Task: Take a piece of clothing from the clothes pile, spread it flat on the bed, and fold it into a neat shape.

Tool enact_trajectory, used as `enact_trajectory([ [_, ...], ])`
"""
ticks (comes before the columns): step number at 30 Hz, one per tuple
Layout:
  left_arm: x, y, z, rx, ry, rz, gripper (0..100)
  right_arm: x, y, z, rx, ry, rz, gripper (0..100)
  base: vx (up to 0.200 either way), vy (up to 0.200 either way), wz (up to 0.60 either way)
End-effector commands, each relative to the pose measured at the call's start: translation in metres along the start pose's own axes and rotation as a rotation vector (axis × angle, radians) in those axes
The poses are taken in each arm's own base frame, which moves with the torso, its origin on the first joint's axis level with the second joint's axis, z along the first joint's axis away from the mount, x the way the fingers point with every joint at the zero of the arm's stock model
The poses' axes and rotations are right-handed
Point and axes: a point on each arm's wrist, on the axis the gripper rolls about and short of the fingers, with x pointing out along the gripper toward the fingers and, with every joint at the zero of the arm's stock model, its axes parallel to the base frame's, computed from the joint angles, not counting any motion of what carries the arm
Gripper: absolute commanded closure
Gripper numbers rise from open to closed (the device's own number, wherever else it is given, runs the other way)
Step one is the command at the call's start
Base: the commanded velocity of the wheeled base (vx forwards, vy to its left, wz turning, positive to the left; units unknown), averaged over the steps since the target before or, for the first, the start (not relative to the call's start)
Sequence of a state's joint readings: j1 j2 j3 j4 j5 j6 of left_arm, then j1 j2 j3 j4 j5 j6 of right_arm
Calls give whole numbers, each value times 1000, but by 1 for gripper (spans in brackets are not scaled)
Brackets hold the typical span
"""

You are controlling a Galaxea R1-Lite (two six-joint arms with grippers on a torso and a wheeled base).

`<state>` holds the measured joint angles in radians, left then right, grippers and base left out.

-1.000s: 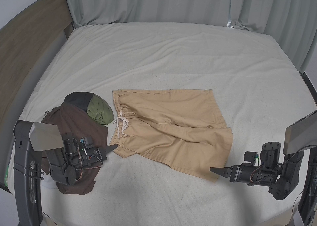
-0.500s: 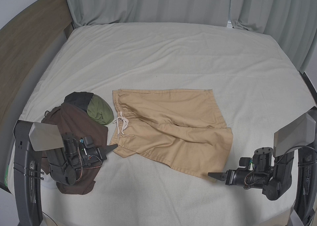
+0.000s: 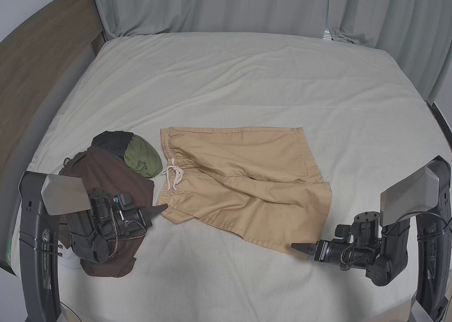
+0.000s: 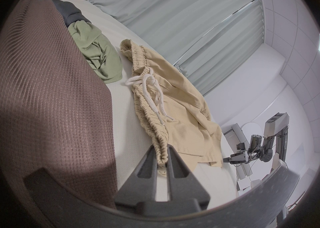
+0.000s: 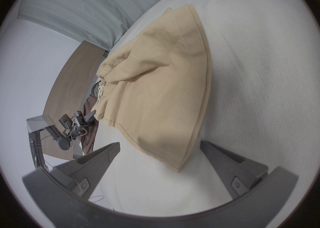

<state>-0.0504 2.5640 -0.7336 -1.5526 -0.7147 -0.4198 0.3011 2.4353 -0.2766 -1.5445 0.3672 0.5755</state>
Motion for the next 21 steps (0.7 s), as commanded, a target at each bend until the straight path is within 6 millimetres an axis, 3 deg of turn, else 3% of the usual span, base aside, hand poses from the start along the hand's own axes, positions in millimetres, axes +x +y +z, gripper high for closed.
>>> enact_trajectory([
  [1,0,0,0,0,0,0,100,4,3,0,2,3,11,100,0,0,0],
  [15,0,1,1,2,-4,-1,100,4,1,-2,5,7,7,100,0,0,0],
  [21,-10,-16,20,20,-33,-21,100,-17,8,-1,10,-2,-17,100,0,0,0],
])
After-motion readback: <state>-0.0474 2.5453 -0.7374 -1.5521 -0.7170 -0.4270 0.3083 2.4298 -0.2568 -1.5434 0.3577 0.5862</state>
